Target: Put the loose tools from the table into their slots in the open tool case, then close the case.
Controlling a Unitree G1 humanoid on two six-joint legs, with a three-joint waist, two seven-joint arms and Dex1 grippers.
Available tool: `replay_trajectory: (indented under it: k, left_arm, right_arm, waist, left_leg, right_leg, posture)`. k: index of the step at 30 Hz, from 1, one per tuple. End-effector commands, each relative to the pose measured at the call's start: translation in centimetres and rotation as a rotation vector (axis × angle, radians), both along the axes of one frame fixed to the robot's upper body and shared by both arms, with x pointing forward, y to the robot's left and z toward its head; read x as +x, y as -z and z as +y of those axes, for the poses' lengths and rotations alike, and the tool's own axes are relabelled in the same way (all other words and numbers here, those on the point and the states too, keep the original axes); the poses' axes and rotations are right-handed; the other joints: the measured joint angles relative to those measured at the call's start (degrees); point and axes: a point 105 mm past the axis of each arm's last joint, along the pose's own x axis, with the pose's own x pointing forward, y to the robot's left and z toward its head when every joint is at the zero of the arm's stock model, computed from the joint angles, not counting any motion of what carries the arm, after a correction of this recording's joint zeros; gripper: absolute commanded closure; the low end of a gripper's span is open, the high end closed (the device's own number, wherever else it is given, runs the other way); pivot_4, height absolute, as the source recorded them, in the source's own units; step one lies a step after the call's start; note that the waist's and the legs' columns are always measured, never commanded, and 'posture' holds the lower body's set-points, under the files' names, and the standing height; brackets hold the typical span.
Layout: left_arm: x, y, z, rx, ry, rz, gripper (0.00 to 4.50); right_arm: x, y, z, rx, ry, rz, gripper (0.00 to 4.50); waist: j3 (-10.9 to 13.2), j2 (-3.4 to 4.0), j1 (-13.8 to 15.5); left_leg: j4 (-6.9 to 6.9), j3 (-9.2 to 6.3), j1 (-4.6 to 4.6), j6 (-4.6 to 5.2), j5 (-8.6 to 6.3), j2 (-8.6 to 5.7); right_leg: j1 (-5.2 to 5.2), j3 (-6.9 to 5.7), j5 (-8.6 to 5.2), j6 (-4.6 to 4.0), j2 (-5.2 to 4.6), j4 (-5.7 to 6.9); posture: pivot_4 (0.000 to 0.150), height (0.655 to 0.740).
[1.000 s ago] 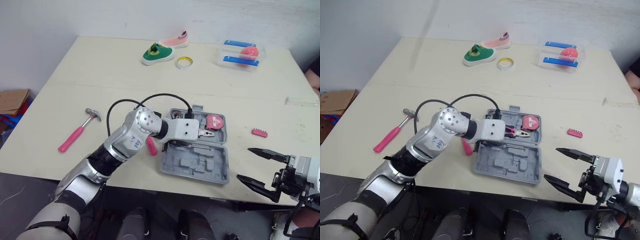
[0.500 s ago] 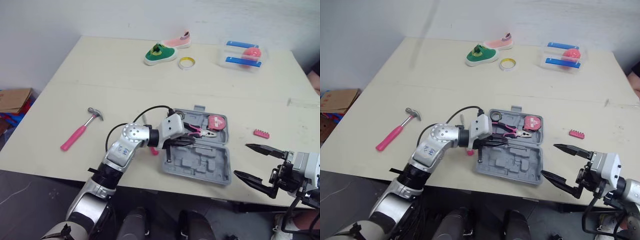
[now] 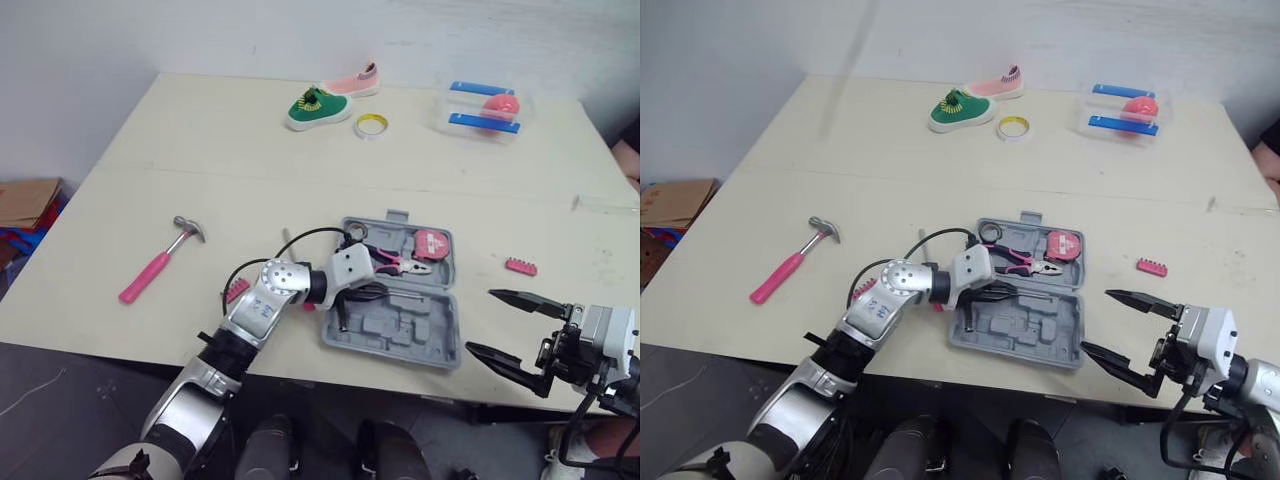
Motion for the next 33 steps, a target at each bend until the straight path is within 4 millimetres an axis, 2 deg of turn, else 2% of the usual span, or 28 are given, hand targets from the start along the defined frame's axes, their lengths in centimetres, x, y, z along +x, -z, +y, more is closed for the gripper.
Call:
replay_trajectory:
  k: [1,4,9,15,19,23,25,26,28,30,33]
  left_arm:
    - [0.0,1.3,0.0,0.058,-0.019,0.051,4.41]
    - [-0.2,2.0,0.1,0.095,-0.017,0.079,4.41]
    - [0.1,5.2,1.6,0.253,-0.141,0.235,4.41]
    - [-0.7,6.0,1.6,0.303,-0.125,0.281,4.41]
    - [-0.7,3.0,-0.2,0.124,-0.049,0.170,4.41]
    - [-1.7,-2.6,-0.2,-0.129,0.101,0.022,4.41]
    - [-1.6,-4.9,1.2,-0.208,0.115,-0.060,4.41]
    - [-1.6,-6.2,2.7,-0.246,0.115,-0.110,4.41]
    - [-1.8,-7.4,5.2,-0.272,0.120,-0.170,4.41]
    - [-1.6,-8.2,8.8,-0.290,0.055,-0.192,3.90]
    - [-1.4,-8.5,13.2,-0.288,-0.067,-0.231,2.77]
  right_arm:
    - [-0.4,-0.2,-0.2,-0.001,-0.004,-0.028,0.00]
    - [-0.6,0.1,-0.6,-0.001,-0.003,-0.025,0.00]
    - [-0.7,0.9,-1.5,-0.001,0.002,-0.020,0.00]
    - [-1.0,1.7,-2.1,0.000,0.004,-0.017,0.00]
    - [-1.2,2.2,-2.6,-0.003,0.008,-0.019,0.00]
    - [-1.1,2.3,-3.8,-0.012,0.037,-0.039,0.00]
    - [-1.1,2.2,-4.6,-0.022,0.048,-0.045,0.00]
    - [-1.1,2.0,-5.2,-0.028,0.056,-0.049,0.00]
    - [-1.0,1.8,-6.1,-0.040,0.067,-0.056,0.00]
    - [-1.0,1.8,-7.3,-0.067,0.082,-0.058,0.00]
    - [-1.0,1.8,-8.8,-0.108,0.106,-0.074,0.00]
  waist:
    - [0.0,0.00,0.0]
    - [0.0,0.00,0.0]
    - [-0.1,-0.07,0.0]
    - [-0.6,0.01,-0.1]
    - [-0.8,0.17,0.0]
    - [-0.8,0.22,-0.1]
    - [-0.8,0.23,-0.2]
    - [-0.8,0.21,-0.2]
    - [-0.7,0.25,-0.9]
    - [-0.7,0.32,-1.5]
    - [-0.7,0.35,-1.9]
  left_leg:
    - [0.00,0.00,0.01,0.01,0.00,0.00]
    - [0.00,0.00,0.04,0.01,-0.01,0.00]
    - [0.00,0.00,0.13,0.02,-0.03,0.00]
    - [-0.02,-0.03,0.60,0.18,-0.51,0.18]
    - [-0.01,-0.03,0.69,-0.10,-0.76,0.45]
    - [-0.01,0.01,0.52,-0.18,-0.55,0.50]
    - [0.00,0.08,0.30,-0.26,-0.47,0.50]
    - [0.00,0.13,0.23,-0.27,-0.45,0.49]
    - [0.00,0.23,0.19,-0.30,-0.43,0.52]
    - [-0.01,0.24,0.27,-0.32,-0.43,0.54]
    - [-0.04,0.36,0.38,-0.31,-0.44,0.56]
  right_leg:
    - [0.01,0.00,0.00,0.01,0.00,0.00]
    - [0.03,0.00,0.00,0.01,0.00,0.00]
    - [0.13,0.01,0.00,0.01,0.00,0.00]
    - [0.69,0.02,0.00,0.00,0.06,-0.31]
    - [0.88,0.00,0.03,-0.06,0.13,-0.64]
    - [0.67,0.01,0.02,-0.14,0.18,-0.67]
    - [0.39,0.05,0.03,-0.15,0.18,-0.60]
    - [0.27,0.08,0.04,-0.16,0.19,-0.55]
    - [0.17,0.13,0.04,-0.17,0.22,-0.50]
    - [0.18,0.12,-0.01,-0.26,0.24,-0.41]
    - [0.19,0.13,-0.02,-0.27,0.26,-0.31]
  posture:
    - [0.150,0.7400]
    - [0.150,0.7400]
    - [0.150,0.7400]
    - [0.150,0.7400]
    - [0.150,0.7400]
    - [0.150,0.7400]
    - [0.150,0.7400]
    - [0.150,0.7400]
    - [0.150,0.7400]
    - [0.150,0.7400]
    - [0.150,0.7400]
